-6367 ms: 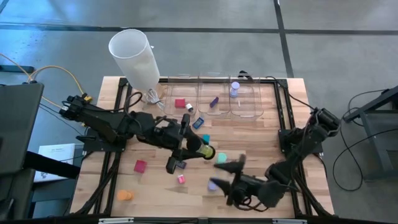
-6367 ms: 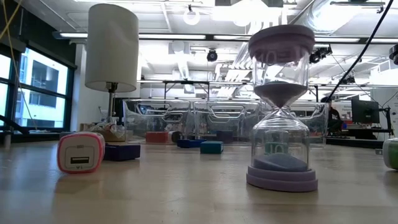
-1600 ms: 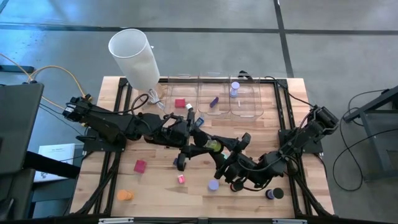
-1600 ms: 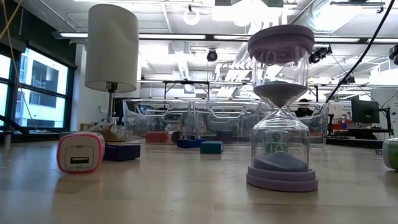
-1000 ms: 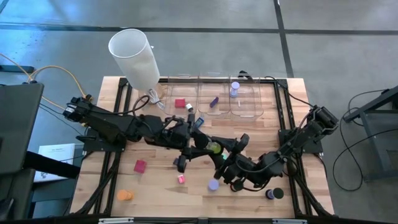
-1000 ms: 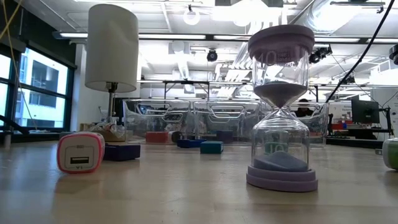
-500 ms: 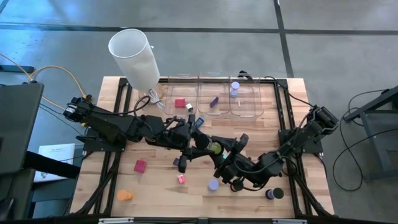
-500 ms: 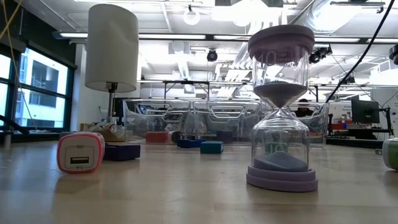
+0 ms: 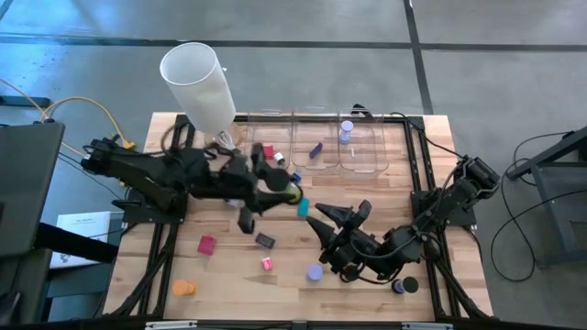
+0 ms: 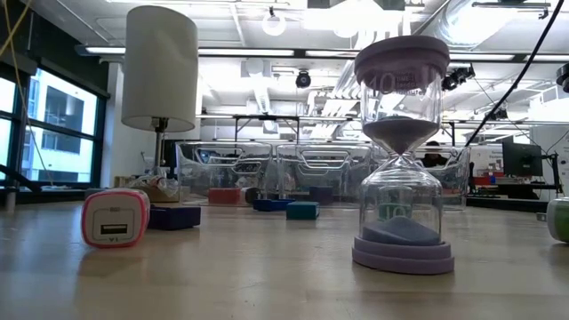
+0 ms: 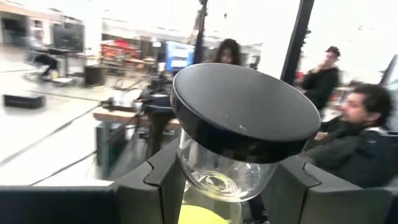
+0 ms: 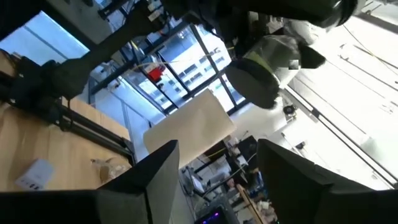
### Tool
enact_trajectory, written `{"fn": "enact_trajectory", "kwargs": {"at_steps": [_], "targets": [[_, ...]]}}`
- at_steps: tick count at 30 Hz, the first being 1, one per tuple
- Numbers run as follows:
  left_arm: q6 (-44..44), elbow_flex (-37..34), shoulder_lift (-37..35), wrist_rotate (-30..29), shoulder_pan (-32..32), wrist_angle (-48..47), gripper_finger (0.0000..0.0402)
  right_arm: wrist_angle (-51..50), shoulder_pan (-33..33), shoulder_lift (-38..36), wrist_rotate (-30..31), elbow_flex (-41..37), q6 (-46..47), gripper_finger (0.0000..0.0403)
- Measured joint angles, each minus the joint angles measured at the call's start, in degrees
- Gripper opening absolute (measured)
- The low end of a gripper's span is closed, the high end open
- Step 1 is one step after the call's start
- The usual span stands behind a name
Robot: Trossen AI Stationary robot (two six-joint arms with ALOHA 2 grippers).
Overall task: Pick & Place Office items
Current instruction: Put the light green hourglass into the right transparent bin
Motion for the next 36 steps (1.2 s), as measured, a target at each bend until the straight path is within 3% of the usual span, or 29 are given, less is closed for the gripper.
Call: {"fn": "enact_trajectory", "kwargs": {"at_steps": [5, 13, 19, 22, 26, 32, 36], "targets": [[0.22, -0.07, -3.99, -1.73, -0.29, -7.12, 0.0160, -0.26, -0.37, 0.00, -0.01, 0.00, 0.23, 0.0199], [0.21, -0.96, -9.75, -12.00, -4.49, -20.12, 0.0151, -0.66, -0.31, 0.00, 0.29, 0.00, 3.39, 0.0191], [-3.57, -4.26, -12.77, -20.55, -8.42, -34.88, 0.0151, -2.40, -0.35, 0.00, 1.98, 0.00, 7.97, 0.0191], [-6.27, -5.78, -12.67, -18.92, -10.03, -40.92, 0.0152, -2.88, -0.36, 0.00, 2.07, -0.02, 10.99, 0.0191], [-9.15, -6.72, -9.38, -11.02, -10.94, -47.25, 0.0152, -5.43, -0.37, 0.02, 1.97, -0.02, 15.29, 0.0191], [-9.87, -6.73, -1.27, -1.57, -10.01, -48.63, 0.0152, -13.49, -0.37, 0.04, 0.82, -0.02, 26.65, 0.0191], [-9.79, -6.73, 1.77, -1.08, -8.92, -48.55, 0.0152, -24.27, -0.37, 0.04, -8.62, -0.02, 39.60, 0.0191]]}}
